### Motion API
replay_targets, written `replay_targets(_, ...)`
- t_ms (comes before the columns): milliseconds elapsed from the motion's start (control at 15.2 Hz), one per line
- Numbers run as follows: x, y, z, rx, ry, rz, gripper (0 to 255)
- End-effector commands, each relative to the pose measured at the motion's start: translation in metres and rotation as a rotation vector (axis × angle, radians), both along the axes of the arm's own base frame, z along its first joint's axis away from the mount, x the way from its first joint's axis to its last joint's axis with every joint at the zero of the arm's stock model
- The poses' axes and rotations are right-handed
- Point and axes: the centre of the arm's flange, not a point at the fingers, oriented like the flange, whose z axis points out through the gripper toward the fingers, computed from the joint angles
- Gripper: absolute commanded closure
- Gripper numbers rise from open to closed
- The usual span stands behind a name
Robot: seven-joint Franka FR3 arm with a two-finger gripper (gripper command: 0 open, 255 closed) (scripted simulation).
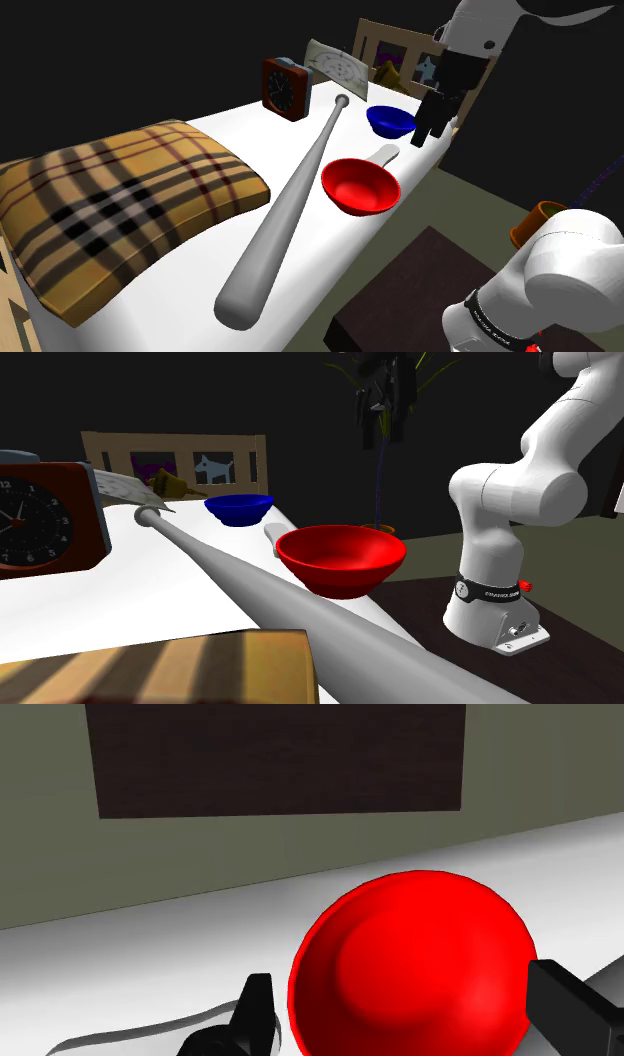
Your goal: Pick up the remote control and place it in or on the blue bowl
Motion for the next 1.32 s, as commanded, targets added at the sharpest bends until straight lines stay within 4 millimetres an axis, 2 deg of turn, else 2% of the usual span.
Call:
replay_targets(0,0.000,0.000,0.000,0.000,0.000,0.000,0)
replay_targets(264,0.040,-0.008,-0.029,-0.014,0.006,-0.250,0)
replay_targets(594,0.086,-0.032,-0.065,-0.032,0.013,-0.563,0)
replay_targets(924,0.121,-0.070,-0.100,-0.050,0.020,-0.875,0)
replay_targets(1254,0.143,-0.117,-0.136,-0.068,0.028,-1.188,0)
